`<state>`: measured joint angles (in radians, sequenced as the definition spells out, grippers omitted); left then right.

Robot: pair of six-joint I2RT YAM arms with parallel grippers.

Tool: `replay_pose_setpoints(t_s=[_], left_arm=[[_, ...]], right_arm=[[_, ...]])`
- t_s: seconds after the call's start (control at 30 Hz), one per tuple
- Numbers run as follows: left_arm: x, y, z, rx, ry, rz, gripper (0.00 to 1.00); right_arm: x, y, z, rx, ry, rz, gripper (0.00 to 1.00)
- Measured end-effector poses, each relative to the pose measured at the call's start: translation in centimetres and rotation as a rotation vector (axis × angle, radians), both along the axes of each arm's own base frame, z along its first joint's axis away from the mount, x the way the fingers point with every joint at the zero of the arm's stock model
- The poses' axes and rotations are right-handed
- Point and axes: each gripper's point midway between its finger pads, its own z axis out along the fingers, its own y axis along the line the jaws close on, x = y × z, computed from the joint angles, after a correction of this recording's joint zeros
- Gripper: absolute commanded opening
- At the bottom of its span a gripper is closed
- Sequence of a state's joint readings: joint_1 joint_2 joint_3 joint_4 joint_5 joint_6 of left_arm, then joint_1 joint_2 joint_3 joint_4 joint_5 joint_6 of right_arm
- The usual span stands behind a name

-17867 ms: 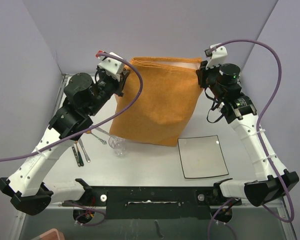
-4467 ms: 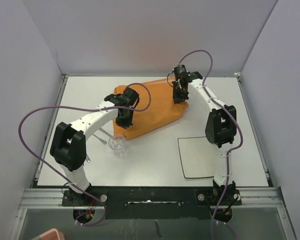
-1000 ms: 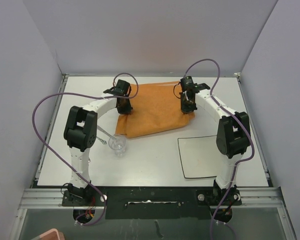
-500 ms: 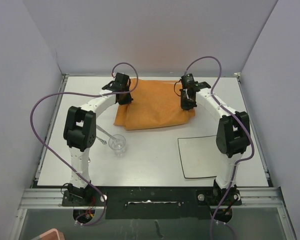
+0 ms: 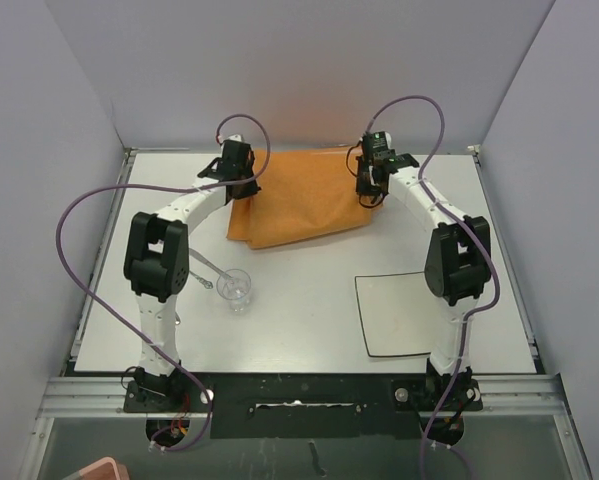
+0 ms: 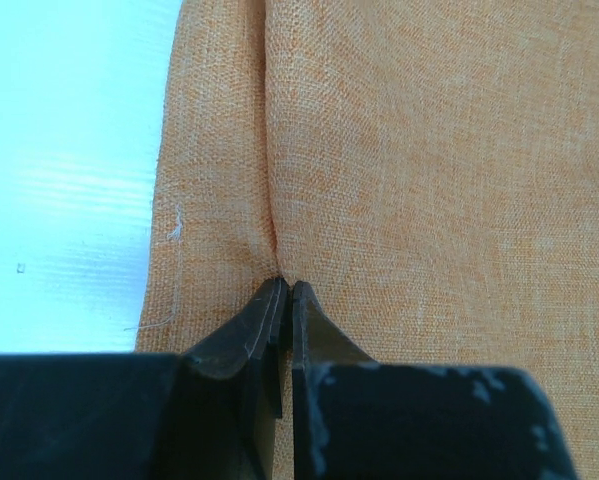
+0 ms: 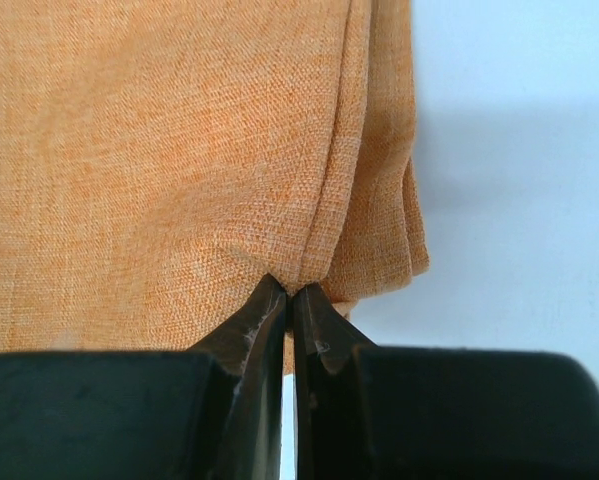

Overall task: Set the dinner table for one person
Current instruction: Flatten out the napkin at the center of the board.

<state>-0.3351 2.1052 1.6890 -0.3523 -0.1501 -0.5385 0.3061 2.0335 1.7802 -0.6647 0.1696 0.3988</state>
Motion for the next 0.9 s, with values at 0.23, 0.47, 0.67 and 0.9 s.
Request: replay_pose_setpoints(t_s=[0.23,0.47,0.67,0.9], left_arm=[[1.1,1.1,1.0,0.004,-0.032,0.014,0.00],[3.6,0.4,7.4,-0.010,-0.156,-0.006,0.00],[3.7,0.4,10.6,0.013,-0.200,-0.017,0.00],[2.7,0.3,11.3,0.066,-0.201,-0.039,0.00]], right_arm=[[2.3,1.0,1.5,0.026,-0.102,0.022,0.00],[3.8,2.8,4.7,0.005,-0.257,0.115,0.00],[2.6,4.4,9.5,-0.016,-0.397,0.196,0.00],[2.8,4.1,13.3,-0.048,-0.506,0.208,0.00]])
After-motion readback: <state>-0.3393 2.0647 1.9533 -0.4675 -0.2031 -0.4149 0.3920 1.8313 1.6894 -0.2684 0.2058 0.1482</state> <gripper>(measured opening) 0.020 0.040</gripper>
